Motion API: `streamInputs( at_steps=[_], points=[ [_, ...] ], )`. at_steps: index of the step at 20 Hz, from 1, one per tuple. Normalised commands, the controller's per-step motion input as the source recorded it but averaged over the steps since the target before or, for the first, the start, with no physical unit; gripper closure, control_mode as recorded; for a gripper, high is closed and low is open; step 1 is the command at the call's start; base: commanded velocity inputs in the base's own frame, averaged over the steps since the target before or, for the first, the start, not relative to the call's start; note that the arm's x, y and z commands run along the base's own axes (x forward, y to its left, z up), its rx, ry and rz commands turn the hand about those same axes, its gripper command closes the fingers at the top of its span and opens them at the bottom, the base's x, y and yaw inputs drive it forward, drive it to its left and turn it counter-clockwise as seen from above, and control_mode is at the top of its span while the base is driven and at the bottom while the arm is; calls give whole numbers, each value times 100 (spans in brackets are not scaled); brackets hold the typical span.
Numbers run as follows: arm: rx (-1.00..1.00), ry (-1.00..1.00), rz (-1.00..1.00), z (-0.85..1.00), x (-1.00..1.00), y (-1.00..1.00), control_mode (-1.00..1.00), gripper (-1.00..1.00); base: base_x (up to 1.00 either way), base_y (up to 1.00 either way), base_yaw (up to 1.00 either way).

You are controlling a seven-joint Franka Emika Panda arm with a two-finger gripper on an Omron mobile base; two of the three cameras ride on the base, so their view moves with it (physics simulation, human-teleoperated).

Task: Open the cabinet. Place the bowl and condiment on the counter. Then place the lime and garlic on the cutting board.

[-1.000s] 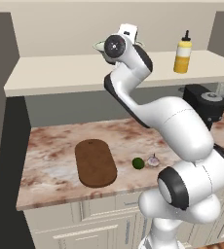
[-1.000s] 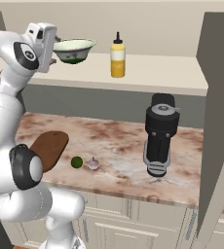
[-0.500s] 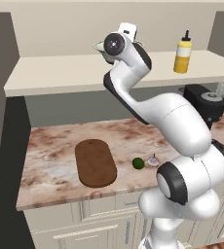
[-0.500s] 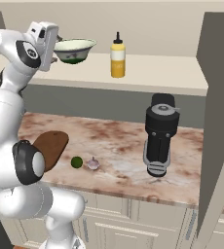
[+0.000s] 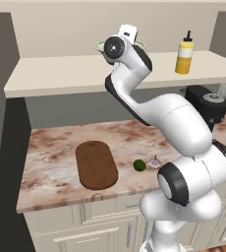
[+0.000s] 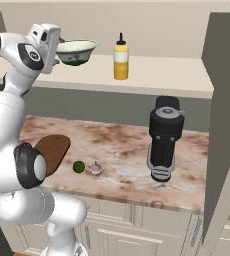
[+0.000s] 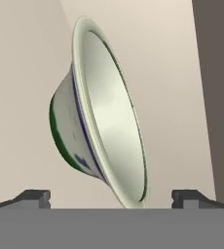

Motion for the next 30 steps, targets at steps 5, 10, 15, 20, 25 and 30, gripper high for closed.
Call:
streamInputs(
  at_steps=[5,10,15,20,25,30],
  points=[
    [0,-1,0,-3,10,0,-100,-100,0,0,0],
    [1,0,0,-1,14,0,-100,-100,0,0,0],
    [0,0,0,-2,12,0,-100,-100,0,0,0],
    [0,0,0,-6,11,0,-100,-100,0,0,0],
    [0,0,0,-6,13,0,-100,-100,0,0,0],
    [0,0,0,-6,14,0,-100,-100,0,0,0]
  ],
)
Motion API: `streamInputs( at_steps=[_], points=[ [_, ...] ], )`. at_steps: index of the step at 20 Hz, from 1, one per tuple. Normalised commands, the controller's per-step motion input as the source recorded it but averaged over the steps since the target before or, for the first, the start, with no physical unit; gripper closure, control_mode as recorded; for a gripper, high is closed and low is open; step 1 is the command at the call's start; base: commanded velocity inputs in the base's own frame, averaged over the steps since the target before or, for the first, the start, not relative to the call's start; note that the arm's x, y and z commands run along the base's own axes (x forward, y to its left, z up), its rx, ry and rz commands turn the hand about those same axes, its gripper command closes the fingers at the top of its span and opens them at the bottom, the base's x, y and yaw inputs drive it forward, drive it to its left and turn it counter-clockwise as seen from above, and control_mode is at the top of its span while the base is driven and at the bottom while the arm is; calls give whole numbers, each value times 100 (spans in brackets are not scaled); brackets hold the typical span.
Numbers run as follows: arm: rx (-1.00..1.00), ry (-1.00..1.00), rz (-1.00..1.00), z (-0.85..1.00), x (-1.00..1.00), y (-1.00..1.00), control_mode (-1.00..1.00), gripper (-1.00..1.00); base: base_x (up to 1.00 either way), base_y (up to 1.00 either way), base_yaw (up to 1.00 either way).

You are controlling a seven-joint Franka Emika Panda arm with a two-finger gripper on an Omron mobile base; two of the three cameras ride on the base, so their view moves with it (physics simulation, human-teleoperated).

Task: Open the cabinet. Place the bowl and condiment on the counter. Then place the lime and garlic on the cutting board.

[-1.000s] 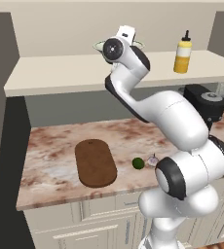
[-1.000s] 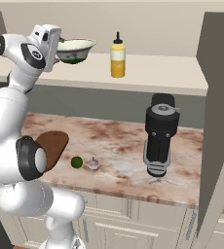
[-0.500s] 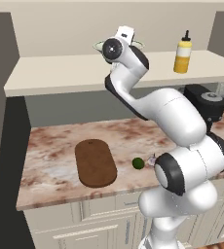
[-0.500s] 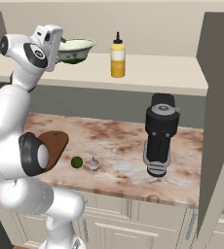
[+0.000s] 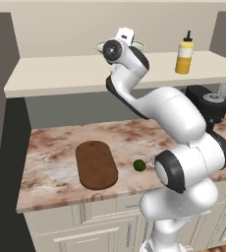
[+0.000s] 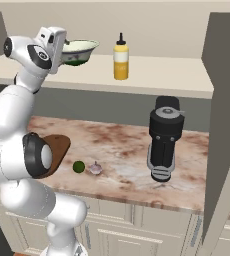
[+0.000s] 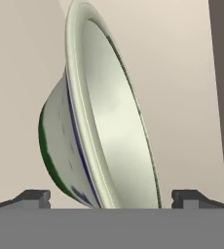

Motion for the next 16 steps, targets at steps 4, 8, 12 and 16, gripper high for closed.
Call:
streamInputs(
  at_steps=[4,8,12,16],
  points=[
    [0,0,0,-13,7,0,-100,-100,0,0,0],
    [0,0,0,-12,13,13,-100,100,0,0,0],
    [0,0,0,-7,3,4,-100,100,0,0,0],
    [0,0,0,-5,0,2,-100,100,0,0,0]
  ],
)
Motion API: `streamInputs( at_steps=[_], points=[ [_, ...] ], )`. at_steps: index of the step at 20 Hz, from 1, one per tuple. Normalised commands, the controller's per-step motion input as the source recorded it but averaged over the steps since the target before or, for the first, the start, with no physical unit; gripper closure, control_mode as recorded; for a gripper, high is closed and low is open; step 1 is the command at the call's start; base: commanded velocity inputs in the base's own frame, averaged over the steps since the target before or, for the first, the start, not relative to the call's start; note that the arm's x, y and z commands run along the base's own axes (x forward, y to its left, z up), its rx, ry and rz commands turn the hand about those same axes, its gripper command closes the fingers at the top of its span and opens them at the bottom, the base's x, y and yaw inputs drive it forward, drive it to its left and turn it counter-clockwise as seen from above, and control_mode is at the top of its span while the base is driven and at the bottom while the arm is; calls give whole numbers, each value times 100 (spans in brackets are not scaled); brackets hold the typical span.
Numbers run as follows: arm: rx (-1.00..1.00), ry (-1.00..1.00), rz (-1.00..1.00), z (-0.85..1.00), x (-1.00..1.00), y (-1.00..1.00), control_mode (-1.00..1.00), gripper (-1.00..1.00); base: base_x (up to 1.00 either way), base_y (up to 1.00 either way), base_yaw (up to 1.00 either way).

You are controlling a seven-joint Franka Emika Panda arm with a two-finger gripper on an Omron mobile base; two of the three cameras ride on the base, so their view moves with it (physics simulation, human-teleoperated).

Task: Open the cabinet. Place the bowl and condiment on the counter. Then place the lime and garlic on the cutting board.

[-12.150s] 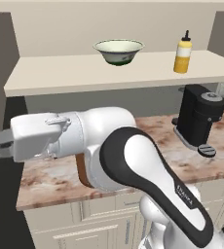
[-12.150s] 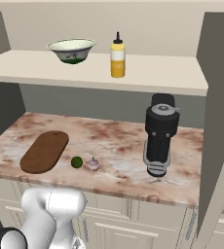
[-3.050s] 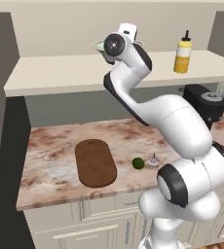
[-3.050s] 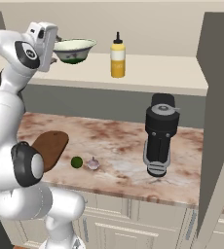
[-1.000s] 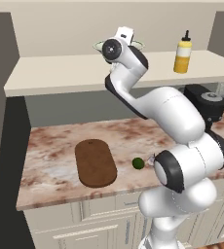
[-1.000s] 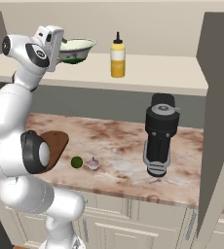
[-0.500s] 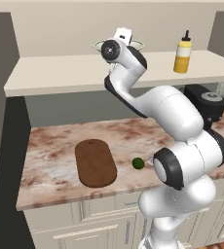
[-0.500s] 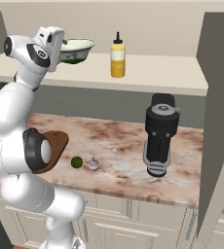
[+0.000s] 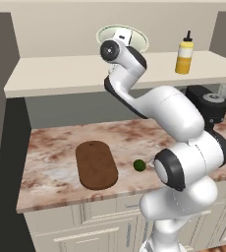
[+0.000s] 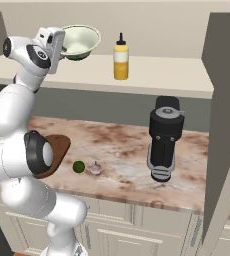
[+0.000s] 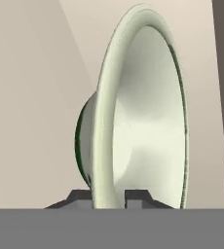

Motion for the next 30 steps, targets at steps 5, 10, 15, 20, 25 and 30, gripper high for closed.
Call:
streamInputs(
  at_steps=[5,10,15,20,25,30],
  points=[
    [0,0,0,-5,0,0,-100,100,0,0,0],
    [0,0,0,0,-13,0,-100,100,0,0,0],
    [0,-3,0,0,-31,0,-100,100,0,0,0],
    [0,-6,0,2,-38,0,-100,100,0,0,0],
    [0,-4,0,1,-48,5,-100,100,0,0,0],
    [0,-1,0,0,-49,8,-100,100,0,0,0]
  ],
)
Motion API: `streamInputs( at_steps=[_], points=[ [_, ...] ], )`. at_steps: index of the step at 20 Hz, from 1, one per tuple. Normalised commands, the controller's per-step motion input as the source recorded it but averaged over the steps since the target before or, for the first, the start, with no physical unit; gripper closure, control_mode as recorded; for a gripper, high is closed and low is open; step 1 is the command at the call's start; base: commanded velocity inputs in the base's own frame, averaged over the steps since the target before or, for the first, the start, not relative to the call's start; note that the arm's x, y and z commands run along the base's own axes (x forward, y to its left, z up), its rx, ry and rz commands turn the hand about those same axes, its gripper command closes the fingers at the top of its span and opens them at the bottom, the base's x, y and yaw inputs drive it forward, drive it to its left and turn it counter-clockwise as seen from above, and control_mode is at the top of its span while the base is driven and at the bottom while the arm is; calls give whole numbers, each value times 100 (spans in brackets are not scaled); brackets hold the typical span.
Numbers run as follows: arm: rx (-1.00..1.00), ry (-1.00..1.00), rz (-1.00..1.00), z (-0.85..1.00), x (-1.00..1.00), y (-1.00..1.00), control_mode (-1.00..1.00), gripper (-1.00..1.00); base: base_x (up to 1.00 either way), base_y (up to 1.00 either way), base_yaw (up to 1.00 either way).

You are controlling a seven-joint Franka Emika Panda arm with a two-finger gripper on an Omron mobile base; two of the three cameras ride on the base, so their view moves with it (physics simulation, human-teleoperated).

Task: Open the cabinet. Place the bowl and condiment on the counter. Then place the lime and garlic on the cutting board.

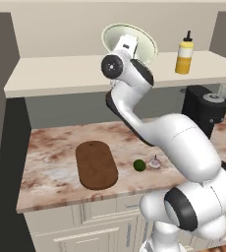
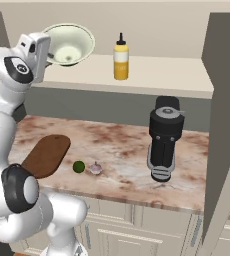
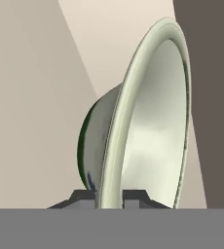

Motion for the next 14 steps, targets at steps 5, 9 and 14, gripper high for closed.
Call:
streamInputs(
  at_steps=[5,9,14],
  points=[
    [0,0,0,2,-46,9,-100,100,0,0,0],
    [0,0,0,4,-47,11,-100,100,0,0,0],
    [0,0,0,1,-46,11,-100,100,0,0,0]
  ],
)
